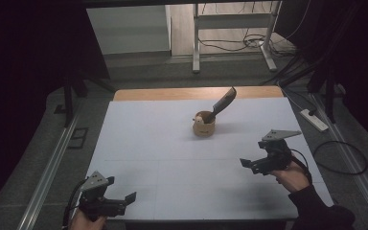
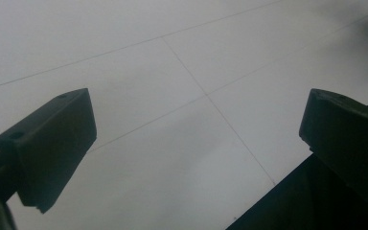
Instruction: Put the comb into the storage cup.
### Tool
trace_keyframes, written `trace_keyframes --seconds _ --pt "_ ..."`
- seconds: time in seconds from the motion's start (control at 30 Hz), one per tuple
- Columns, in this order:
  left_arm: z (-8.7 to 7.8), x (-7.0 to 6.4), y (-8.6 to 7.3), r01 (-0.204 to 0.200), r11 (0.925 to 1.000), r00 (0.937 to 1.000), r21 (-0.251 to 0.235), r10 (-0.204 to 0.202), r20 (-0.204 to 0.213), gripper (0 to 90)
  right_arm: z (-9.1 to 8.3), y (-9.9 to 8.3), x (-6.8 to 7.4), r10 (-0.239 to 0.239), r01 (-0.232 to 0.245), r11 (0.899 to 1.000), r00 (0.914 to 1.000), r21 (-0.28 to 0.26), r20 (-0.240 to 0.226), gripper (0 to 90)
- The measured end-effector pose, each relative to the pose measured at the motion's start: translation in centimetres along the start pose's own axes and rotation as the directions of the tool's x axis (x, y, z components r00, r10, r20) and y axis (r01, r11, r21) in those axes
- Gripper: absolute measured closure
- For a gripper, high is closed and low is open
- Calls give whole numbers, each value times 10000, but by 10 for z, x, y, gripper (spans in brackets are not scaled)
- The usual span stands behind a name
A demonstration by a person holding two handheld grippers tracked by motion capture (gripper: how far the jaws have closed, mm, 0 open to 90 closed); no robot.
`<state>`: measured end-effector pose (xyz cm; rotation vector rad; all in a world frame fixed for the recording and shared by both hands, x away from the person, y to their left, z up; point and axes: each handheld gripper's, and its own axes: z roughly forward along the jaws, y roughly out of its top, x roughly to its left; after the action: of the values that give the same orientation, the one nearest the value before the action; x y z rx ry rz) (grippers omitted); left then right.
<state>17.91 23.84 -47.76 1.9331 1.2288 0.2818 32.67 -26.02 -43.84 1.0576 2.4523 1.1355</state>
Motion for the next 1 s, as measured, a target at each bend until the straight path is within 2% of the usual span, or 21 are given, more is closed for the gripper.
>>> trace_keyframes --seconds 1.0 --pt "0 0 0 28 10000 10000 7 -28 -27 0 -32 -39 -4 349 -354 9992 9991 196 228 0"
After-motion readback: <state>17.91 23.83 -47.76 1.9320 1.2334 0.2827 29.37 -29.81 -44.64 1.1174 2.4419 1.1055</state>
